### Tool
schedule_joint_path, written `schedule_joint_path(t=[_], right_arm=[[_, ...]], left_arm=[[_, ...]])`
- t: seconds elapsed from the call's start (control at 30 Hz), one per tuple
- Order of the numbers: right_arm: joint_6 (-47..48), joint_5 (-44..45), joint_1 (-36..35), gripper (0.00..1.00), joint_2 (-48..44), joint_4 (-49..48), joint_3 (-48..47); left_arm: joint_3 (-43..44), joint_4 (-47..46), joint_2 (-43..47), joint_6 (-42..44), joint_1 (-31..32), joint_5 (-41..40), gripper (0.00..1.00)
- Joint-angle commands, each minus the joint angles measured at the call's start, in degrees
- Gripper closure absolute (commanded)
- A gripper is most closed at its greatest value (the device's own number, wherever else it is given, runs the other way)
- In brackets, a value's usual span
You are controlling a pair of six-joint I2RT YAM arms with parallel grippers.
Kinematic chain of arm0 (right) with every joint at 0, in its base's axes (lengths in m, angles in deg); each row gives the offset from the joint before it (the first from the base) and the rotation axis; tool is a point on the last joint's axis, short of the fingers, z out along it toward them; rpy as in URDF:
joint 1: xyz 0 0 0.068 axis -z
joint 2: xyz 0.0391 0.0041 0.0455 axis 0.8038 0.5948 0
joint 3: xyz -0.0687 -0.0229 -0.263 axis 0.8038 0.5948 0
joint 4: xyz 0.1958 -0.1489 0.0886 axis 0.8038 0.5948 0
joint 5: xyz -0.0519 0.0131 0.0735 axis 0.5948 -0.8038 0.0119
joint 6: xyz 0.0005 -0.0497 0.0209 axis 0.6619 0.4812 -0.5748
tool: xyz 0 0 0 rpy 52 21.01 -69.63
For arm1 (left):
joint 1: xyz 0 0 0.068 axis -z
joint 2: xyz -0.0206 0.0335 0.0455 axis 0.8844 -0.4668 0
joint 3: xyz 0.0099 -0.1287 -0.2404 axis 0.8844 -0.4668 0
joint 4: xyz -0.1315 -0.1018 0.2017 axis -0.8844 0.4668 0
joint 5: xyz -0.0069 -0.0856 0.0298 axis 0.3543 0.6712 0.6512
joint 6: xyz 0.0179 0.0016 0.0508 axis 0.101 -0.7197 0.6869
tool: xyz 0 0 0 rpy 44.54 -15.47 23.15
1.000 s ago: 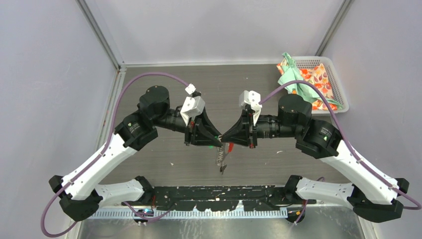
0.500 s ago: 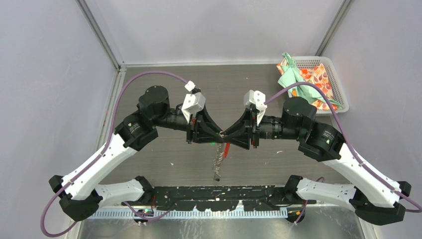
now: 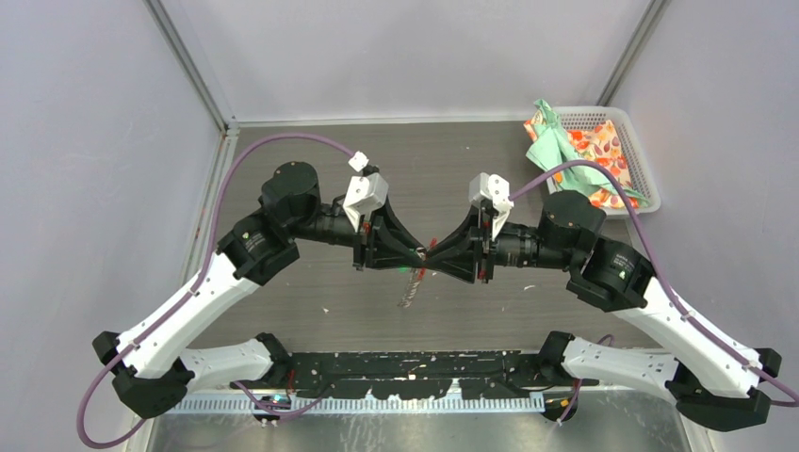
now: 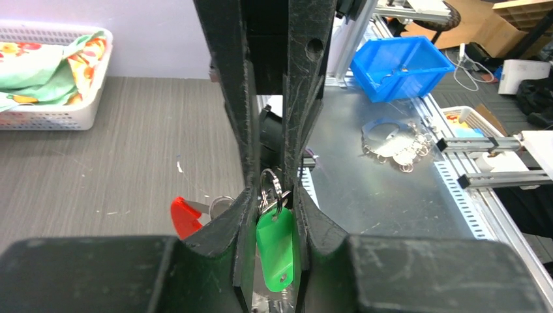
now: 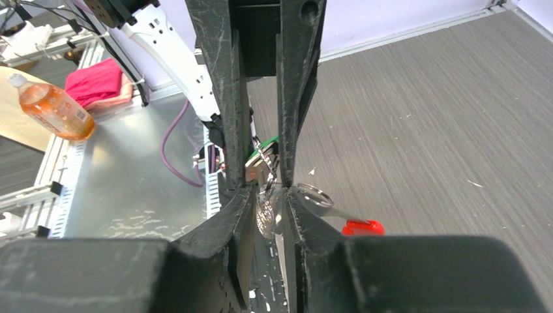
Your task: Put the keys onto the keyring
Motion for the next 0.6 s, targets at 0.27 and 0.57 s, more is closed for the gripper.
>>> schedule_joint_path(t=[0.27,0.57], right_arm=[[-4.37,-1.51,-0.29,0.74,-0.47,-9.68,3.23],[-6.90,2.62,-0.27,0.99,-4.52,-17.97,7.36]], left_arm=[[1.72,-4.05,0.50,-0.07,-0.62,-2.09,1.00],[0.87,-3.82,1.39,0.58,-0.76,-3.04,1.00]])
